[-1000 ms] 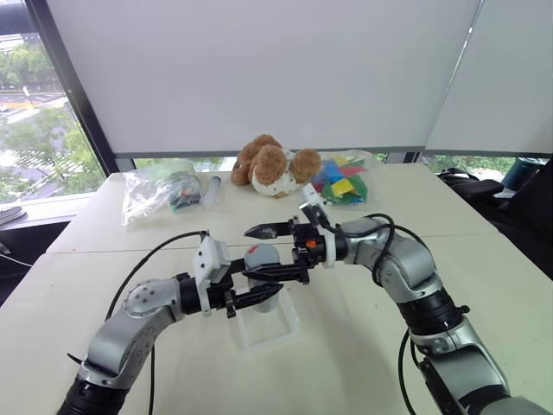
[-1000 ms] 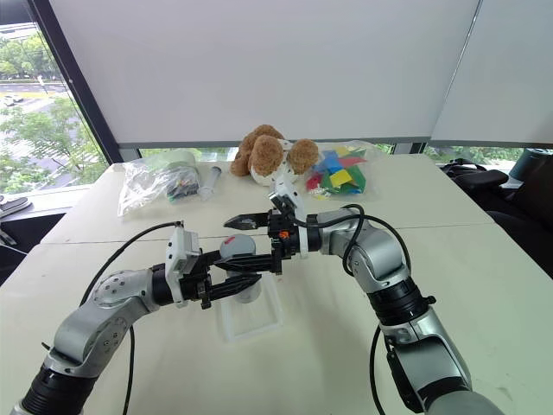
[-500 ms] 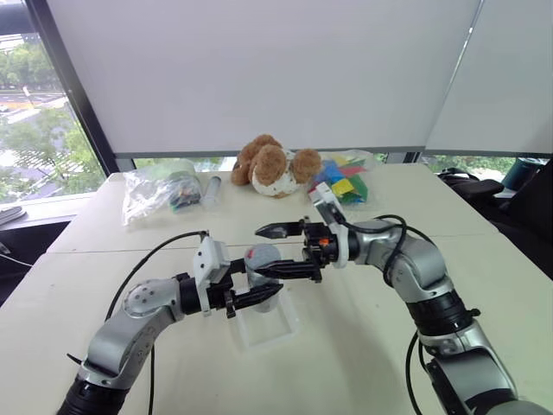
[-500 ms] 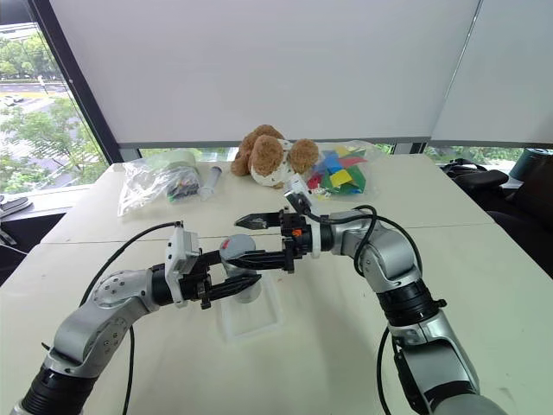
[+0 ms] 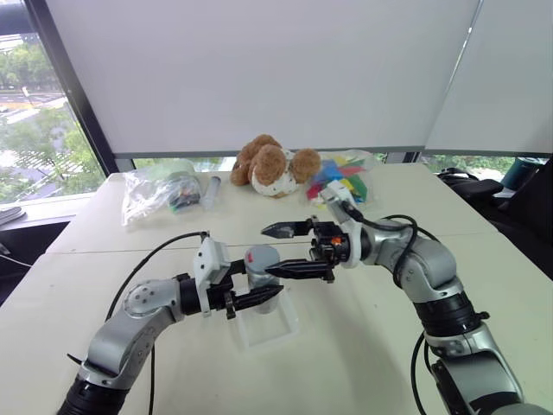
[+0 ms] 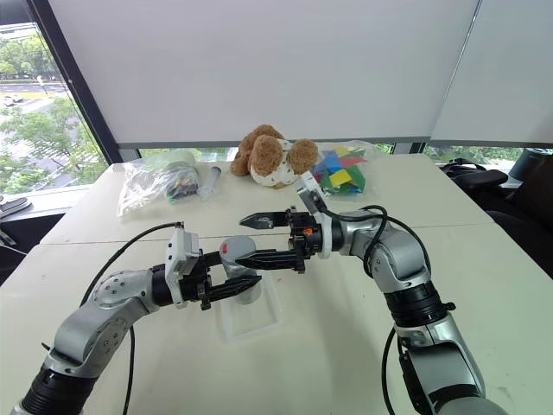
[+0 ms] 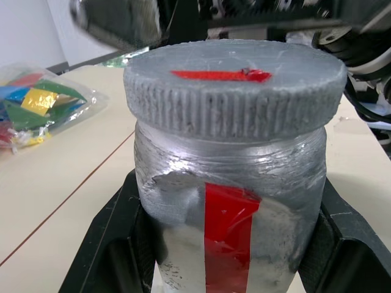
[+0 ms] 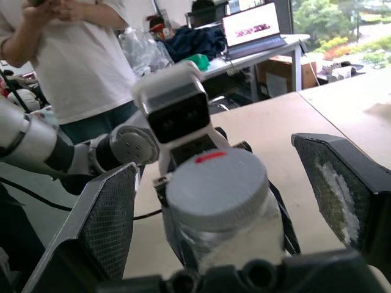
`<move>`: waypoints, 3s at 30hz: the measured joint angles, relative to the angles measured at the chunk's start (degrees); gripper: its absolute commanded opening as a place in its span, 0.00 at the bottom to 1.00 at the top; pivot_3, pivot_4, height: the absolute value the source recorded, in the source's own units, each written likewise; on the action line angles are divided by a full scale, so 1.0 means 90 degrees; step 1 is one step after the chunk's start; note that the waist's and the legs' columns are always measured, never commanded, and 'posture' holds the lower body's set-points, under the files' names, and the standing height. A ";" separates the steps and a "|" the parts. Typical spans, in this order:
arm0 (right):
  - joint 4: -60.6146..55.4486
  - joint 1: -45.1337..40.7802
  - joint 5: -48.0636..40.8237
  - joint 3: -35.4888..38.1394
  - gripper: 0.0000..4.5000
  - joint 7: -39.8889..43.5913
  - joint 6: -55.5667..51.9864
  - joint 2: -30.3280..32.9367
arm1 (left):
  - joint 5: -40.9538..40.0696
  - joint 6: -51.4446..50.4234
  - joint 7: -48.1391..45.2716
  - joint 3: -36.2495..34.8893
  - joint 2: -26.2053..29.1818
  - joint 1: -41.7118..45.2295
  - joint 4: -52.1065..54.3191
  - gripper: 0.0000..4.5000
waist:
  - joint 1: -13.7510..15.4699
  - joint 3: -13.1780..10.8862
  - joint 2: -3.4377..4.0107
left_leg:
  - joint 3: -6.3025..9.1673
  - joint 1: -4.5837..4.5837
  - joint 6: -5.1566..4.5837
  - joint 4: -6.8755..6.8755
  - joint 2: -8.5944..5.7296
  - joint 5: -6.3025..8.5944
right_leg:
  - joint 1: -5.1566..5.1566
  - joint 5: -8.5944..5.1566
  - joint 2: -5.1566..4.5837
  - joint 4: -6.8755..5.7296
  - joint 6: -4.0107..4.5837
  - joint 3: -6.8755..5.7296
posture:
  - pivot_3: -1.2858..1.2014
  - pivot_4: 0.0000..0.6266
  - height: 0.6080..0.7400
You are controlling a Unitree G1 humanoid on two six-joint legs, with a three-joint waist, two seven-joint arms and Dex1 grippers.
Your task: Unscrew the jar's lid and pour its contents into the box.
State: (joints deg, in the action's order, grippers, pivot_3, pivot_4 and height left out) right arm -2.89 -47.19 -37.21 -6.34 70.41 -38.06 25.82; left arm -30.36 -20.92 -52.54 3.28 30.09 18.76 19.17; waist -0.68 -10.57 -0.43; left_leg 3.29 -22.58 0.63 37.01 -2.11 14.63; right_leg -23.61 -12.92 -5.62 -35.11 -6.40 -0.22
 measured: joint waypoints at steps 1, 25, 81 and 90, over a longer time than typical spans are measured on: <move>-0.0043 -0.0009 -0.0004 -0.0011 0.99 -0.0036 -0.0058 0.0000 | 0.0000 0.0000 0.0000 0.0000 0.0000 0.0000 0.0000 0.49 | 0.0000 0.0000 0.0000 | 0.0000 0.0000 0.0000 0.0000 0.0000 0.0000 | 0.0000 0.0000 0.0000 0.0000 0.0000 0.0000 | 0.52 0.24 1.00; 0.0058 -0.0306 0.0473 -0.0516 0.51 -0.0192 -0.0100 -0.0144 | -0.0021 0.0008 0.0038 -0.0012 -0.0003 -0.0023 0.0006 0.49 | -0.0002 0.0000 0.0000 | 0.0000 -0.0002 0.0000 0.0000 0.0000 0.0000 | -0.0003 0.0000 0.0000 0.0000 0.0001 0.0000 | 0.52 0.24 1.00; -0.1291 0.4768 0.0355 0.1744 0.99 -0.0283 0.2924 0.1754 | 0.2452 0.2177 0.0641 -0.0887 0.1375 -0.0507 -0.1123 0.49 | 0.0210 -0.0025 0.0008 | -0.0014 0.0007 0.0001 0.0007 -0.0008 0.0001 | 0.0019 -0.0016 -0.0025 0.0017 0.0020 0.0008 | 0.52 0.24 1.00; -0.1048 0.5192 0.0554 0.1898 0.99 -0.0407 0.3140 0.1749 | 0.5177 0.3680 0.2472 0.0063 0.1196 -0.0081 -0.1272 0.49 | 0.0318 -0.0030 0.0000 | -0.0021 0.0007 0.0001 0.0007 -0.0007 0.0001 | 0.0017 -0.0015 -0.0024 0.0019 0.0017 0.0007 | 0.52 0.24 1.00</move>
State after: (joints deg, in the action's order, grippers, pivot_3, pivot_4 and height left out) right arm -12.32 -0.46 -32.22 10.74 66.74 -9.80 41.56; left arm 16.23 12.21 -30.29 3.85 40.85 18.04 7.72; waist 2.18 -10.84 -0.43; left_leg 3.10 -22.52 0.64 37.07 -2.17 14.64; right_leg -23.46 -13.06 -5.84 -34.95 -6.25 -0.16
